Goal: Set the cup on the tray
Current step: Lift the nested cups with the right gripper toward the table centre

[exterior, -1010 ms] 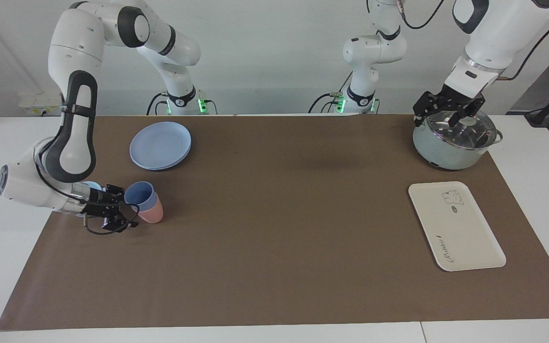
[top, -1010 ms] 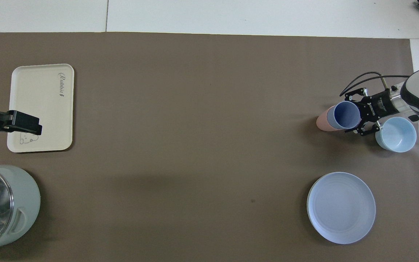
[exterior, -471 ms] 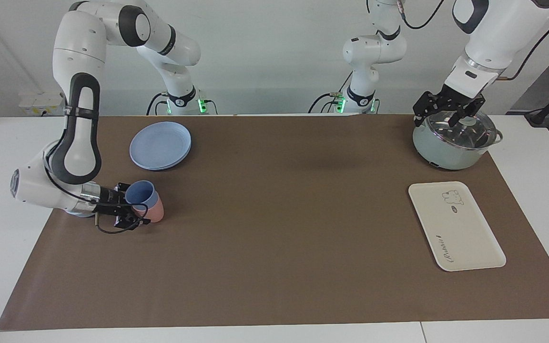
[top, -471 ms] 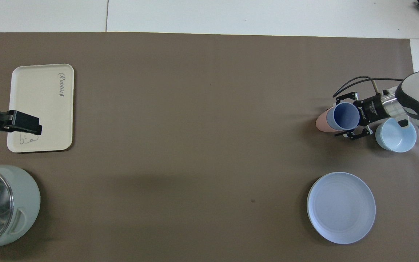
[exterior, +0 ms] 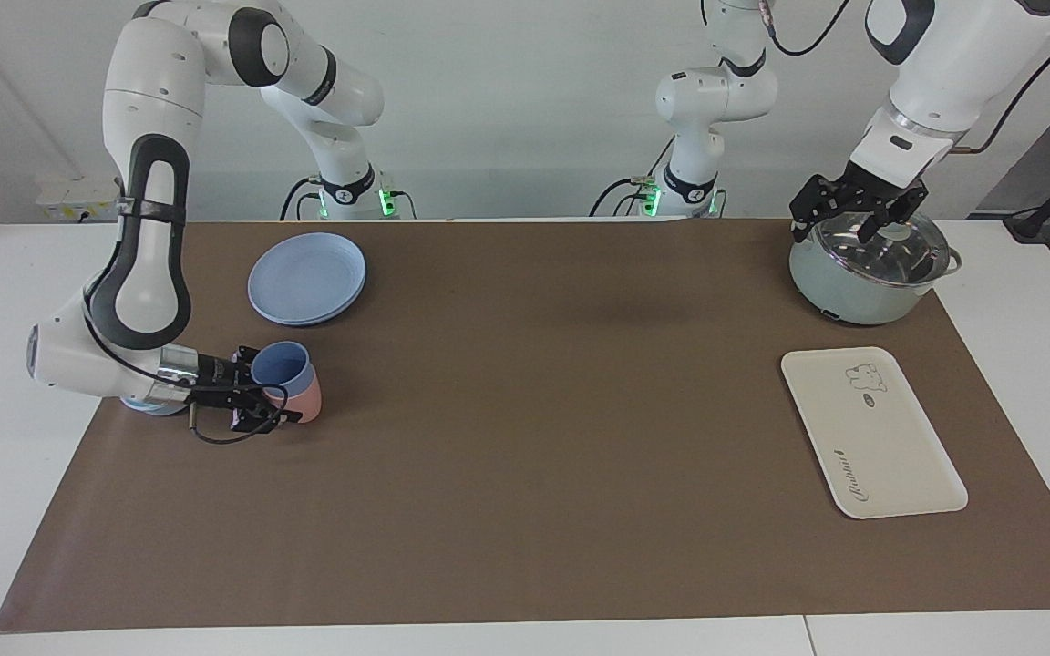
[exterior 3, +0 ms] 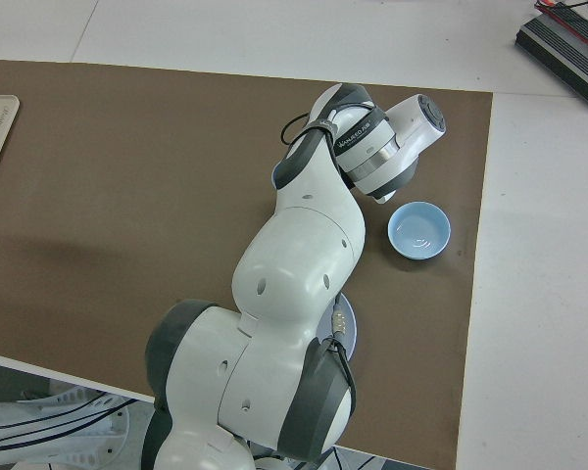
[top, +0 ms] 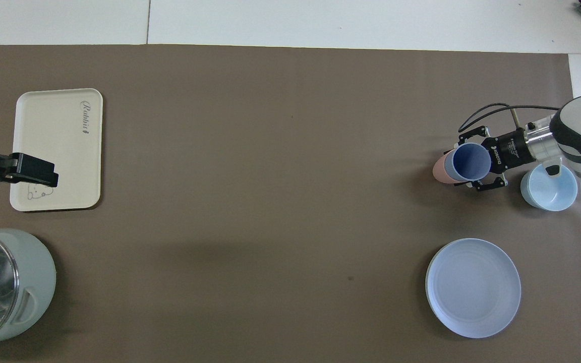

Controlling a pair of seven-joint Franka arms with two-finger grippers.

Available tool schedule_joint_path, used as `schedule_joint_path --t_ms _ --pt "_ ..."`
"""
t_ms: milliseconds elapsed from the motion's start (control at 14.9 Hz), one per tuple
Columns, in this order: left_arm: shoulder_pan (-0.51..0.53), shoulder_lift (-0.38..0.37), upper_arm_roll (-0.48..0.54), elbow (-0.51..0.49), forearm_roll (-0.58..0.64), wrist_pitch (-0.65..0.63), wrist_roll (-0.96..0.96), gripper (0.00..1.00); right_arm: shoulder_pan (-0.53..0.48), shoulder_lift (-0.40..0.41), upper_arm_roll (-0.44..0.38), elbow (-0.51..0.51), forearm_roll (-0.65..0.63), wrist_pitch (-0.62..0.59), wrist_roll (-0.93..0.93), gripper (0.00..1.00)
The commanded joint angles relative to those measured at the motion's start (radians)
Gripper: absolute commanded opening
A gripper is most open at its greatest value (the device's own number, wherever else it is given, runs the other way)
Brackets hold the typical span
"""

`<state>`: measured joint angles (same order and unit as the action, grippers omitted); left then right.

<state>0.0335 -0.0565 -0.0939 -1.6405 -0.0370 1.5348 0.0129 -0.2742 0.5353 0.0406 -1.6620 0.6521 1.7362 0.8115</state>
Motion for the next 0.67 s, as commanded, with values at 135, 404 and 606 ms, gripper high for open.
schedule_joint_path --t_ms 135,404,606 --pt "0.005 -0.025 -0.003 -0.021 0.017 -0.001 0.001 1.00 0.101 -0.129 0.004 -0.074 0.027 0.016 0.148 0.00" --pt "0.005 -0.025 -0.003 -0.021 0.017 -0.001 0.001 1.00 0.197 -0.181 0.004 -0.076 0.030 0.042 0.306 0.00" --pt "0.005 -0.025 -0.003 -0.019 0.017 -0.004 0.002 1.00 0.240 -0.244 0.004 -0.090 0.032 0.040 0.365 0.00"
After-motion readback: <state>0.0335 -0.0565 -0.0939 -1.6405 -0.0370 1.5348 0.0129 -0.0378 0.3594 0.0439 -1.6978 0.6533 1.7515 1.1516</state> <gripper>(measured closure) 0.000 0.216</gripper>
